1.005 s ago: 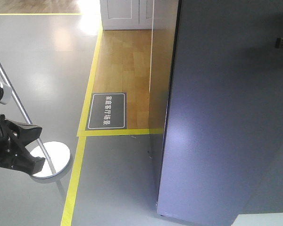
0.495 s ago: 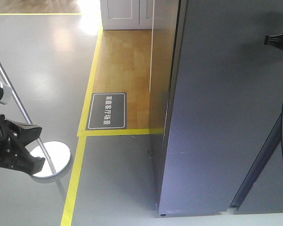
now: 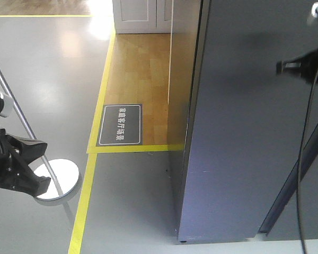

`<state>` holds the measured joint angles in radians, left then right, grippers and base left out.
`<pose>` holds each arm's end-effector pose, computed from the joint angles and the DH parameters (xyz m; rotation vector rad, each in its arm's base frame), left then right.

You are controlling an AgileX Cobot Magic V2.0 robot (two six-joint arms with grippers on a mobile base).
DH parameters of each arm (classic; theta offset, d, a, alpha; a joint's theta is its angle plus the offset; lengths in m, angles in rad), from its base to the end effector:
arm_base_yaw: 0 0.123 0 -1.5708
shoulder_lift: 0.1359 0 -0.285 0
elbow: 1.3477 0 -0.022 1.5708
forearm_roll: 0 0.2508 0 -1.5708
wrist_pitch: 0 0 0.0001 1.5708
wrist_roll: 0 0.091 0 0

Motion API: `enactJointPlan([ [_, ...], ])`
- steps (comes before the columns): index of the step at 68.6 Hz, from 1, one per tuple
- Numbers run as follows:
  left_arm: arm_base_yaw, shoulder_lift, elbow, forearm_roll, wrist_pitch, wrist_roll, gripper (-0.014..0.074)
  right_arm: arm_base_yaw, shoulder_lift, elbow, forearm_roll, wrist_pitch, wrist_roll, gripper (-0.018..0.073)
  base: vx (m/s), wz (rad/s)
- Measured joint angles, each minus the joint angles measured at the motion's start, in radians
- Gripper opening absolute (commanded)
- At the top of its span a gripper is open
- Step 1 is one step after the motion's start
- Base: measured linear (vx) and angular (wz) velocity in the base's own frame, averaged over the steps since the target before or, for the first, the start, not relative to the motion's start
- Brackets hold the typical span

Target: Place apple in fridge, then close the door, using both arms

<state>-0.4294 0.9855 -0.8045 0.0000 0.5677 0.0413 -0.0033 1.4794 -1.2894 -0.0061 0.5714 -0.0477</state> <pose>0.1816 -0.0831 0.3221 0.5225 2.1789 -0.2112 0.3354 -0.0014 0.3470 -0.0538 2.2446 -0.0340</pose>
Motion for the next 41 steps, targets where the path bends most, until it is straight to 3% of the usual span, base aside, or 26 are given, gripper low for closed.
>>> enactJointPlan([
  [16,0.000,0.000,0.000,0.000,0.000,0.000,-0.0006,0.100,-0.233,0.252,0.000,0.079,0.012,-0.0003,0.00,0.00],
  [41,0.000,0.000,0.000,0.000,0.000,0.000,-0.0006,0.111,-0.624,0.563,-0.002,0.190,0.048,-0.0003,0.00,0.00],
])
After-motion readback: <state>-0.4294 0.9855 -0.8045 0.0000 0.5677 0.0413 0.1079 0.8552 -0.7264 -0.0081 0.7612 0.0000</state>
